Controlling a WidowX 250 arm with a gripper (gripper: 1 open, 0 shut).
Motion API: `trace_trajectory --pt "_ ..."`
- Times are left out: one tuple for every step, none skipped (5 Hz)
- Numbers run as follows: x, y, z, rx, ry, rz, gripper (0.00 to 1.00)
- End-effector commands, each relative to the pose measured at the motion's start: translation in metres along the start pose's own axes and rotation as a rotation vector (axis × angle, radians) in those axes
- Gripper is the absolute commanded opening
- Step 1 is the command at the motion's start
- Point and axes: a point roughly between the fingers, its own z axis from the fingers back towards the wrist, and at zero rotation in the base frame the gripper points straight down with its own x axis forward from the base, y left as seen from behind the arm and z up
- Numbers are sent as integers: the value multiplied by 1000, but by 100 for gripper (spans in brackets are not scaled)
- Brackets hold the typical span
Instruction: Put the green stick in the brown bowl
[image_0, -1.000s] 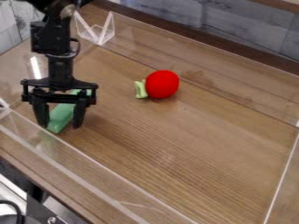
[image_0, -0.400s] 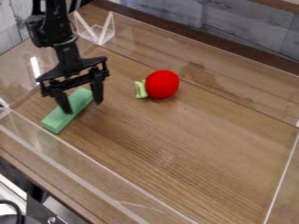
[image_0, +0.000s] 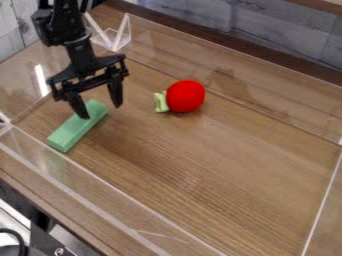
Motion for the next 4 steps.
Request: trace_trajectory --pt "-15 1 11 13 27 34 0" --pt "-15 2 7 -3 31 48 0" --pt "-11 0 1 21 46 2 0" --pt "-7 -1 -3 46 59 -43 0"
